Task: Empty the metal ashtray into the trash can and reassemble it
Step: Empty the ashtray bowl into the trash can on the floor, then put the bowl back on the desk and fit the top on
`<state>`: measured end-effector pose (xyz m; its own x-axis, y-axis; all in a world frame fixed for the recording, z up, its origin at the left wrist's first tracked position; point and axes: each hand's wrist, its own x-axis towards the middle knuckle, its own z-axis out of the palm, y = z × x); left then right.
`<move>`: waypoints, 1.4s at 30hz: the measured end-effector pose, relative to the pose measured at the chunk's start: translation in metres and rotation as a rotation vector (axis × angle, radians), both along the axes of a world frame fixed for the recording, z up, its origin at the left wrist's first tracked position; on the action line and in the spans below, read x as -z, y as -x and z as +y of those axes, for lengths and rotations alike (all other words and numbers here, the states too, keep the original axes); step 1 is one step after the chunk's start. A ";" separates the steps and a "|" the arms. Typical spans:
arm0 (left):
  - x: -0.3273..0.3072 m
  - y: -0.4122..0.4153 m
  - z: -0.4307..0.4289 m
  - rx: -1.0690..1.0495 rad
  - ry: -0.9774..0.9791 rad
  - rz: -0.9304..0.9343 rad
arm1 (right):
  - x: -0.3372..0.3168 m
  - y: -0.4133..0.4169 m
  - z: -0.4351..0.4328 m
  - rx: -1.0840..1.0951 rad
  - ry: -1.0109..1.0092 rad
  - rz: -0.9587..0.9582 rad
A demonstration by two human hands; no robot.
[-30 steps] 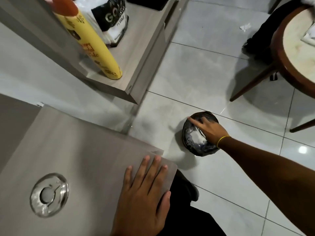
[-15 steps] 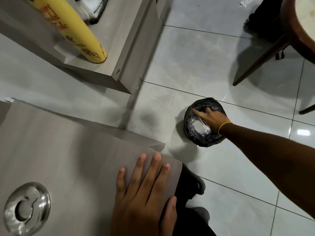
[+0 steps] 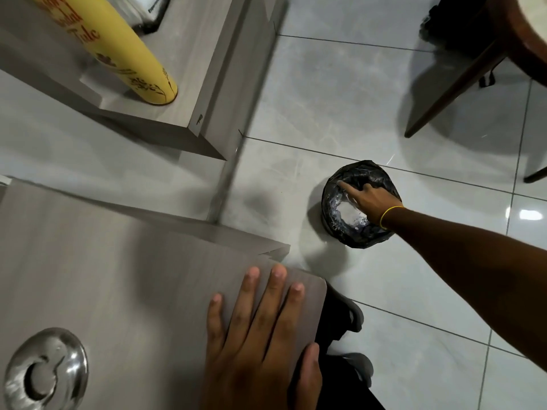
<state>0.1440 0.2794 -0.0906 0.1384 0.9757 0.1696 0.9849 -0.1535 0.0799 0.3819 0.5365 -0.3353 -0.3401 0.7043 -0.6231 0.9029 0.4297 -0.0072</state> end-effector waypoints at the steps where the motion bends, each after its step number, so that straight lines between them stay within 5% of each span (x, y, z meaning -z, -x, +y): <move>1: 0.000 0.000 0.000 0.002 0.000 0.005 | 0.001 0.000 0.000 0.003 0.001 -0.002; 8: -0.003 0.000 -0.003 -0.012 0.030 -0.042 | 0.000 -0.001 0.001 0.264 -0.011 0.166; 14: -0.005 0.000 -0.008 -0.024 0.107 -0.114 | -0.046 -0.009 -0.009 1.049 0.063 0.380; 20: -0.011 0.002 -0.007 -0.036 0.246 -0.134 | -0.144 -0.004 -0.045 1.406 0.083 0.666; 26: -0.029 -0.005 -0.005 -0.241 0.328 -0.117 | -0.249 0.023 -0.089 1.191 0.037 0.824; 33: -0.068 0.028 -0.059 -0.665 0.175 -0.216 | -0.340 0.132 -0.140 0.743 0.119 0.890; 42: -0.054 0.107 -0.189 -1.244 0.199 -0.234 | -0.346 0.298 -0.230 0.319 0.398 0.730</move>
<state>0.0371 0.0901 -0.0365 -0.8941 0.4373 -0.0969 0.4155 0.8906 0.1850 0.0840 0.3065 0.0107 -0.5728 0.6110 -0.5465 0.6908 0.0010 -0.7230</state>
